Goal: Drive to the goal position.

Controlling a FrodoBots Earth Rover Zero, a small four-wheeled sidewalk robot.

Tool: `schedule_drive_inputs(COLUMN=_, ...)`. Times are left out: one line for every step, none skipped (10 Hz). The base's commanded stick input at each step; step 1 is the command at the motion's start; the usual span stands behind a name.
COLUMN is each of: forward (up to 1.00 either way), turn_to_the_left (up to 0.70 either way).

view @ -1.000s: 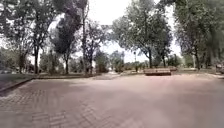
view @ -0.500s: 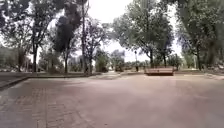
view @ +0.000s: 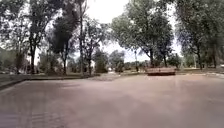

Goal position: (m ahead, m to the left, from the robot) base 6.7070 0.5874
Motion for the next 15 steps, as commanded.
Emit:
schedule_drive_inputs(forward=0.85, turn_to_the_left=0.00)
schedule_drive_inputs(forward=0.85, turn_to_the_left=0.00)
schedule_drive_inputs(forward=0.85, turn_to_the_left=0.00)
schedule_drive_inputs(forward=0.85, turn_to_the_left=0.00)
schedule_drive_inputs(forward=0.85, turn_to_the_left=0.00)
schedule_drive_inputs(forward=0.85, turn_to_the_left=0.00)
schedule_drive_inputs(forward=0.85, turn_to_the_left=0.00)
schedule_drive_inputs(forward=0.85, turn_to_the_left=0.00)
schedule_drive_inputs(forward=0.85, turn_to_the_left=0.00)
schedule_drive_inputs(forward=0.85, turn_to_the_left=0.00)
schedule_drive_inputs(forward=0.85, turn_to_the_left=0.00)
schedule_drive_inputs(forward=0.85, turn_to_the_left=0.00)
schedule_drive_inputs(forward=0.85, turn_to_the_left=0.00)
schedule_drive_inputs(forward=0.85, turn_to_the_left=0.00)
schedule_drive_inputs(forward=0.85, turn_to_the_left=0.00)
